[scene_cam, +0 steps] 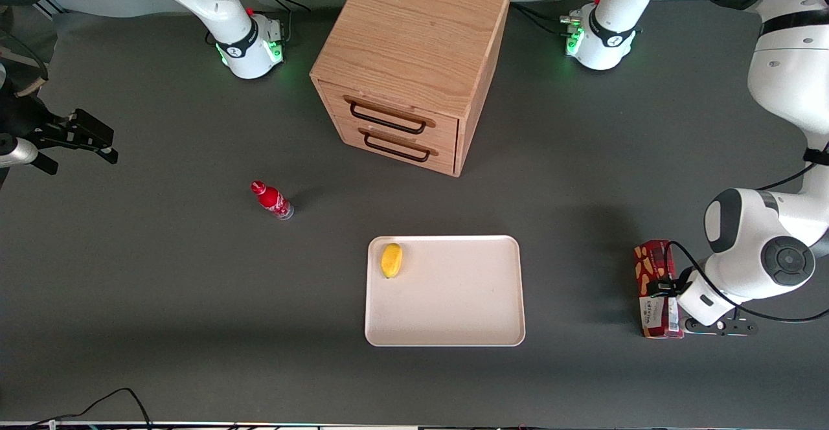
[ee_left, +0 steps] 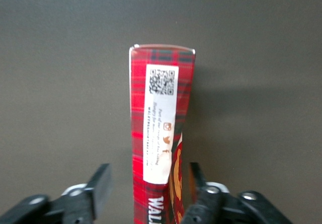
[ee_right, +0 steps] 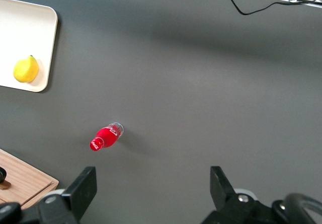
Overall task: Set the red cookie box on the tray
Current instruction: 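Close the left gripper on the cookie box and lift it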
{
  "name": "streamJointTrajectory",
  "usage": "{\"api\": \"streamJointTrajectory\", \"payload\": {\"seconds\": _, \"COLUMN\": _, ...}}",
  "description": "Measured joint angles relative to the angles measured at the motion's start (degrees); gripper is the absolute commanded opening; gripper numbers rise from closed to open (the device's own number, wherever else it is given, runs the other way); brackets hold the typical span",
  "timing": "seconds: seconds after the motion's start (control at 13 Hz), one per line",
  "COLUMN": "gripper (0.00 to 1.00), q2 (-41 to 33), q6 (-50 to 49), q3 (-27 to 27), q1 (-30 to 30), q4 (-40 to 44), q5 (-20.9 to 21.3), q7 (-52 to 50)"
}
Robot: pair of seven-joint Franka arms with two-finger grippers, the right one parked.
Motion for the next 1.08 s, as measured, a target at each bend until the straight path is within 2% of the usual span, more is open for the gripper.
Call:
{"api": "streamJointTrajectory", "payload": {"seconds": 0.62, "gripper": 0.0, "q2": -0.9, "q6": -1.1, "q3": -0.4, "q1": -0.1, "q4": 1.6, "q5": 0.1, "q7": -0.1}}
{"api": "streamJointTrajectory", "payload": {"seconds": 0.77, "gripper": 0.0, "q2": -4.7, "q6": -6.8, "q3": -1.8, "q1": -0.4, "q4": 4.1, "q5": -0.6, "q7": -0.2}}
{"api": "streamJointTrajectory", "payload": {"seconds": 1.08, "gripper": 0.0, "q2": -17.0, "q6": -23.8, "q3": -6.7, "q1": -1.2, "q4": 9.5, "q5": -7.2, "q7": -4.1}}
